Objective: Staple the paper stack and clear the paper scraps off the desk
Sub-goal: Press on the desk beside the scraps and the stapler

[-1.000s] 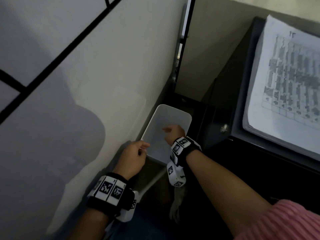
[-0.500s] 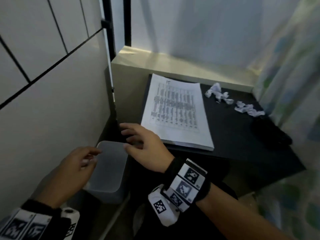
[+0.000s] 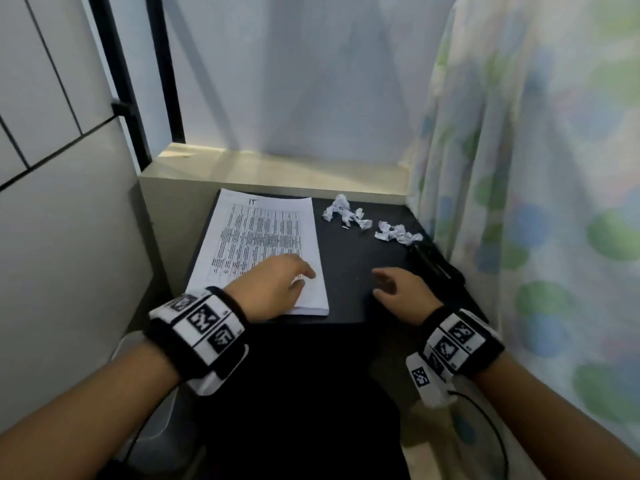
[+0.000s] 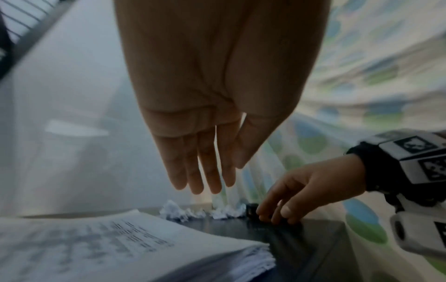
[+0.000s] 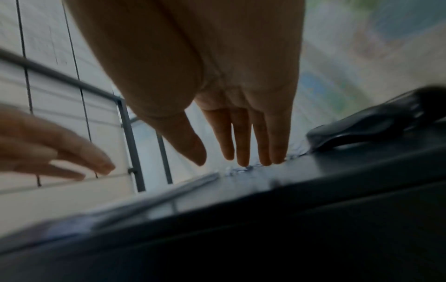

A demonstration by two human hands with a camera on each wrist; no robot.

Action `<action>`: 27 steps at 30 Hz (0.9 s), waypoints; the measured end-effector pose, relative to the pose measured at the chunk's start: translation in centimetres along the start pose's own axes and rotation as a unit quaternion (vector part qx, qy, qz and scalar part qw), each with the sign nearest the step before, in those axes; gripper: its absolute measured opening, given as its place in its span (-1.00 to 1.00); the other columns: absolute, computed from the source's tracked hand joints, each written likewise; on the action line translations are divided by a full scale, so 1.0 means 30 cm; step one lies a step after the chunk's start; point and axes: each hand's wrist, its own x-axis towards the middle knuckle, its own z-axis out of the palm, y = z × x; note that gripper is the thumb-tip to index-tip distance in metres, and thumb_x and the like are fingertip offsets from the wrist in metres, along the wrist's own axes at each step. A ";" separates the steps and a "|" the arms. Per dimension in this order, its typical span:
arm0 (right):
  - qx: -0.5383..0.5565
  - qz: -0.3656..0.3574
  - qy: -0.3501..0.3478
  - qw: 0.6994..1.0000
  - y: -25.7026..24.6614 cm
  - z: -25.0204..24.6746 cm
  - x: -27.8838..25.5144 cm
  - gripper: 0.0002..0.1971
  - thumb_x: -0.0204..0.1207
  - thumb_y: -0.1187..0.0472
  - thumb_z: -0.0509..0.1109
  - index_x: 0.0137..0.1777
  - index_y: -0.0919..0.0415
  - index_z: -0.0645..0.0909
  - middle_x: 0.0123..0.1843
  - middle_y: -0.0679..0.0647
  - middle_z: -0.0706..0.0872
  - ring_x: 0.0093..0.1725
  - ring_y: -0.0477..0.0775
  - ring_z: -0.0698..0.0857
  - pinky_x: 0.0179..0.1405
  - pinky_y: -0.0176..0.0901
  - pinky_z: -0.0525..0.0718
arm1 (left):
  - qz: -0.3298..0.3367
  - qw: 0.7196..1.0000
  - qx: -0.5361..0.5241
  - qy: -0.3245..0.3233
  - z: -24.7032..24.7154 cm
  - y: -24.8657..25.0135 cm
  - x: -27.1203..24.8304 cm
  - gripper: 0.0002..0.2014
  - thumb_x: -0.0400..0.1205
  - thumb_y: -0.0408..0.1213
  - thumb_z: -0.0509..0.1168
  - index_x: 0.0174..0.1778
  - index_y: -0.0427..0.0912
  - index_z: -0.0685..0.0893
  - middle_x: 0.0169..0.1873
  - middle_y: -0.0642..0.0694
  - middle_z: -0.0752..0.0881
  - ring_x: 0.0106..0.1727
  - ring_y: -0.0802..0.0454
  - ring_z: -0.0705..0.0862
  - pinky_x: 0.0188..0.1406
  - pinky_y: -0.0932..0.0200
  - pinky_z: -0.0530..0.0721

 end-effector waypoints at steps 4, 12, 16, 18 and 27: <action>-0.129 0.017 -0.087 0.988 0.095 -0.016 0.005 -0.46 0.65 0.06 0.21 0.58 0.27 0.31 0.62 0.16 0.33 0.60 0.10 0.32 0.56 -0.20 0.23 | -0.004 0.989 0.054 -0.137 0.121 0.082 0.187 -0.60 0.66 -0.37 0.09 0.43 -0.32 0.50 0.45 -0.23 0.52 0.48 -0.13 0.50 0.48 0.10 0.43; -0.180 0.017 -0.148 0.972 0.110 0.033 0.039 -0.25 0.63 -0.20 0.03 0.67 0.26 -0.02 0.73 0.04 -0.15 0.71 0.21 -0.12 0.67 0.18 0.02 | -0.074 0.959 0.174 -0.210 0.280 0.132 0.337 -0.32 0.73 -0.01 -0.01 0.66 -0.34 -0.05 0.68 -0.25 -0.05 0.70 -0.16 -0.03 0.67 -0.11 0.04; -0.180 0.015 -0.149 0.972 0.098 0.057 0.056 -0.21 0.61 -0.26 -0.03 0.68 0.25 -0.09 0.73 0.02 -0.20 0.71 0.19 -0.15 0.65 0.19 -0.03 | -0.083 0.953 0.201 -0.211 0.320 0.159 0.325 -0.31 0.73 0.08 -0.11 0.67 -0.23 -0.14 0.69 -0.12 -0.16 0.71 -0.12 -0.11 0.68 -0.11 -0.03; -0.179 0.013 -0.152 0.972 0.101 0.049 0.060 -0.26 0.65 -0.21 -0.03 0.68 0.22 -0.09 0.73 0.05 -0.21 0.70 0.22 -0.16 0.67 0.18 -0.04 | -0.066 0.953 0.194 -0.225 0.317 0.163 0.322 -0.35 0.74 0.03 -0.12 0.68 -0.18 -0.14 0.69 -0.06 -0.17 0.71 -0.15 -0.11 0.67 -0.15 0.01; -0.195 0.008 -0.143 0.970 0.132 0.035 0.055 -0.32 0.66 -0.16 -0.01 0.68 0.17 -0.05 0.73 0.08 -0.11 0.70 0.27 -0.10 0.67 0.19 0.04 | -0.064 0.946 0.210 -0.237 0.282 0.194 0.333 -0.38 0.76 -0.13 -0.07 0.65 -0.36 -0.09 0.68 -0.24 -0.12 0.70 -0.20 -0.08 0.69 -0.10 0.02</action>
